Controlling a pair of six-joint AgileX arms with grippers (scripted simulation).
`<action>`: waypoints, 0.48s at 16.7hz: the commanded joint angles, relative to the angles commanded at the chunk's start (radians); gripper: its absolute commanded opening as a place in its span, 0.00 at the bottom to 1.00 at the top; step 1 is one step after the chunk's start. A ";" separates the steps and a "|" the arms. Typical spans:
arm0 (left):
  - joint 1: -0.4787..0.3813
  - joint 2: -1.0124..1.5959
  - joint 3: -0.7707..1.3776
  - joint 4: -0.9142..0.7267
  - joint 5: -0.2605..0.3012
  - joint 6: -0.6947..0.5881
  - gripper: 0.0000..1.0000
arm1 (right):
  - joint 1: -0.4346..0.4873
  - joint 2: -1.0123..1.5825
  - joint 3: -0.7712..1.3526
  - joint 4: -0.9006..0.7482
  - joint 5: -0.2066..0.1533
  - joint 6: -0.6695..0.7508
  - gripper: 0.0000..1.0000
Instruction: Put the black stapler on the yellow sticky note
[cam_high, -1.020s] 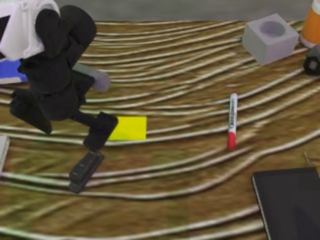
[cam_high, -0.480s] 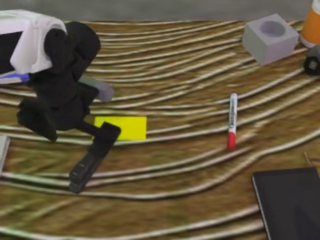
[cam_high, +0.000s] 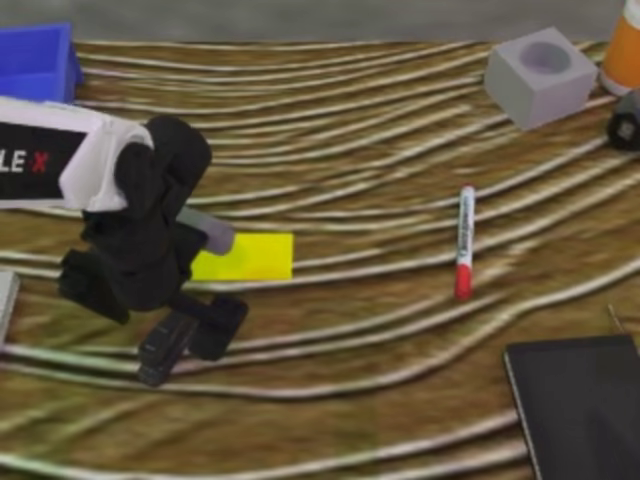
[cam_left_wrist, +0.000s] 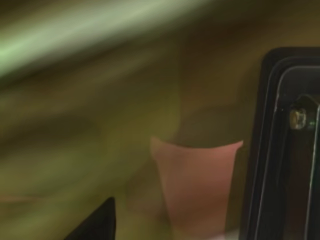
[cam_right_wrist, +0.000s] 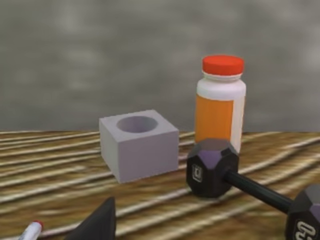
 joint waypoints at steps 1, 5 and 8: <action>0.000 0.000 0.000 0.000 0.000 0.000 1.00 | 0.000 0.000 0.000 0.000 0.000 0.000 1.00; 0.000 0.000 0.000 0.000 0.000 0.000 0.85 | 0.000 0.000 0.000 0.000 0.000 0.000 1.00; 0.000 0.000 0.000 0.000 0.000 0.000 0.62 | 0.000 0.000 0.000 0.000 0.000 0.000 1.00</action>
